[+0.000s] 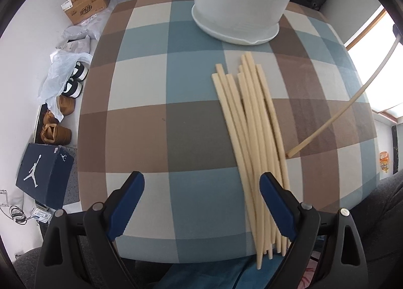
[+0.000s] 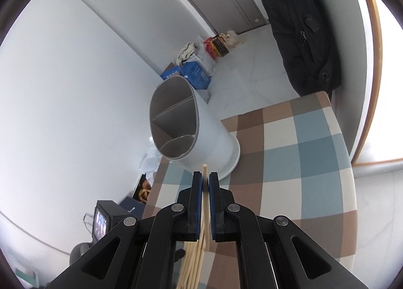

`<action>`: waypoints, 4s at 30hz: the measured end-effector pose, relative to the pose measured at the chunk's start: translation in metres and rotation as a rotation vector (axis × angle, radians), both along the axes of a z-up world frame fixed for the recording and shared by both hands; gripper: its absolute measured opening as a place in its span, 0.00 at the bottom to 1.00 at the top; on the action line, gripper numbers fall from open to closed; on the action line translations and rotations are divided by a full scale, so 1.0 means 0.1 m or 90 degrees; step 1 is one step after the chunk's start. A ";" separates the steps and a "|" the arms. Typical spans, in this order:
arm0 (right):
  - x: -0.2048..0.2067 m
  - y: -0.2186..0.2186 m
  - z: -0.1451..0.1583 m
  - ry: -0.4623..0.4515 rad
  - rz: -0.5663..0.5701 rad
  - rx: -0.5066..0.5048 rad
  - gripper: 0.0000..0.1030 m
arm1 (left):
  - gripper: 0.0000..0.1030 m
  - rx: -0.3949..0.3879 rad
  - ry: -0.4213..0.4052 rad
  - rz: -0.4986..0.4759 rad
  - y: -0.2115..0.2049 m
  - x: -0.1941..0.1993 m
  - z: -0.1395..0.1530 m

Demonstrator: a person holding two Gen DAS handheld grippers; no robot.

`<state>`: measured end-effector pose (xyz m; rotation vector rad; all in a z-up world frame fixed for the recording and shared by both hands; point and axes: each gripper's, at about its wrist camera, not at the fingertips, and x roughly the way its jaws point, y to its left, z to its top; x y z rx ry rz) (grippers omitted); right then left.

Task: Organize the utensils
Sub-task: 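Lift the chopsticks with the right gripper while the left gripper approaches the pile, then close the left gripper on a chopstick from the pile, then carry the held chopsticks up above the utensil holder with both grippers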

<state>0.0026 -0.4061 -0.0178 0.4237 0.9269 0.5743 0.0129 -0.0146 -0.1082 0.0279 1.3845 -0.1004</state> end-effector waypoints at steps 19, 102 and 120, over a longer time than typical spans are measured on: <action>-0.02 0.00 0.01 -0.003 -0.005 -0.004 0.05 | 0.87 0.051 -0.023 -0.005 0.03 0.27 -0.06; -0.17 0.27 0.38 -0.091 0.029 -0.056 0.05 | 0.43 -0.013 -0.052 0.038 0.51 0.95 -0.21; -0.10 0.18 0.34 -0.078 0.019 -0.041 0.05 | 0.01 -0.048 -0.187 0.047 0.49 0.85 0.25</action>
